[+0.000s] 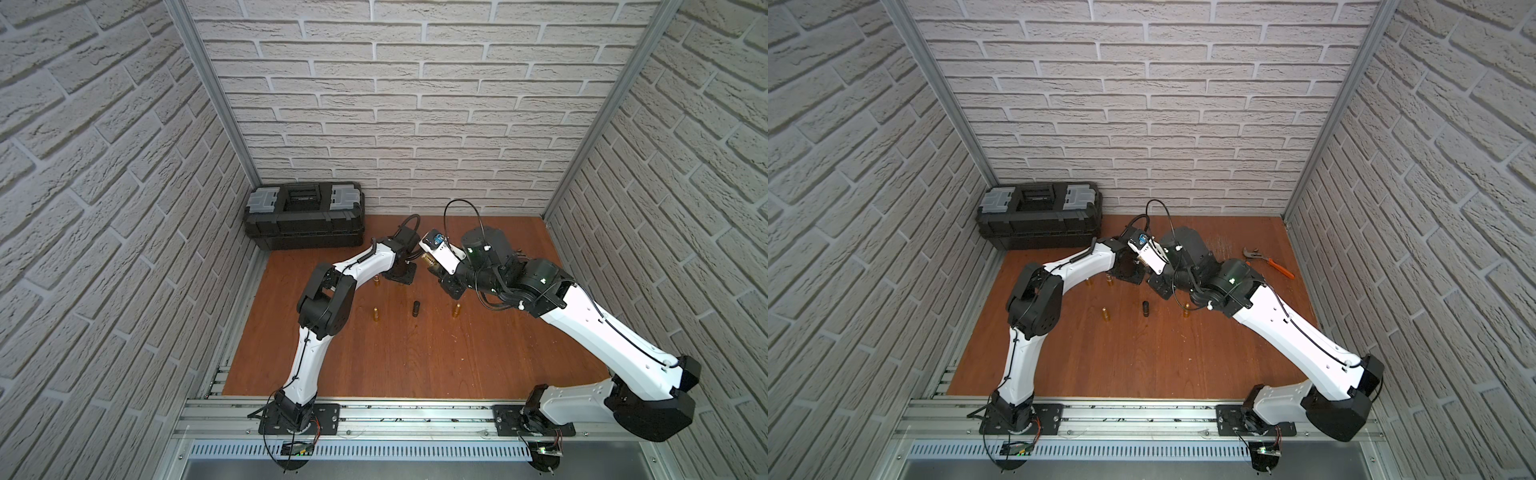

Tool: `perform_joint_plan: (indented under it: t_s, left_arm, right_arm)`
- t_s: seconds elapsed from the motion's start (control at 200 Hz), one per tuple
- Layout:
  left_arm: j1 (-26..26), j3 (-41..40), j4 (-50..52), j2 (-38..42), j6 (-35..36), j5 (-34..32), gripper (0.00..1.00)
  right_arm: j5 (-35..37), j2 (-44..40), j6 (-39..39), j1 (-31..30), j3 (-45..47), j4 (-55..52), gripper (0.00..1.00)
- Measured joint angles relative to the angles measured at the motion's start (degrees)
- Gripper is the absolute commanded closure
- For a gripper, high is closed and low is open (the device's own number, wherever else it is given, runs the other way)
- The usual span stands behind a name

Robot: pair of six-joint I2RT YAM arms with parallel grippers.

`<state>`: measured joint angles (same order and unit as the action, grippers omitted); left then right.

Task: Open the lipstick cap
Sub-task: Place the cover at the center of the board, then place the lipstick at the center of the board.

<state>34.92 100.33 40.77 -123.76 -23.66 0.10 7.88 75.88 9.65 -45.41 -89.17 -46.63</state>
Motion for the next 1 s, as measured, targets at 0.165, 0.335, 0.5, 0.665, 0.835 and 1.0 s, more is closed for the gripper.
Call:
perform_joint_plan:
  t_s: [0.165, 0.335, 0.5, 0.665, 0.835, 1.0]
  left_arm:
    - [-4.2, 1.8, 1.5, 6.5, -3.6, 9.2, 0.51]
    - [-11.4, 1.8, 1.7, 17.6, -8.4, 21.1, 0.47]
    - [-17.5, -2.1, -0.8, 27.6, -14.1, 33.1, 0.43]
    - [-18.4, -4.7, -0.3, 32.2, -16.2, 41.5, 0.42]
    - [-18.3, -7.7, 1.0, 35.3, -16.0, 46.2, 0.41]
    - [-18.3, -9.4, 2.2, 37.6, -15.5, 49.4, 0.43]
  right_arm:
    - [-0.3, 0.0, 0.0, 0.0, 1.0, 1.0, 0.95]
    - [-1.4, 1.2, 0.0, 0.0, 1.0, 2.5, 0.95]
    - [-3.1, 4.4, -0.1, 0.0, 1.0, 4.0, 0.95]
    - [-5.2, 8.5, -0.4, 0.0, 0.1, 5.3, 0.95]
    - [-6.7, 12.6, -0.5, -0.1, -3.5, 6.4, 0.95]
    - [-7.7, 14.7, -0.5, -0.4, -5.9, 7.5, 0.95]
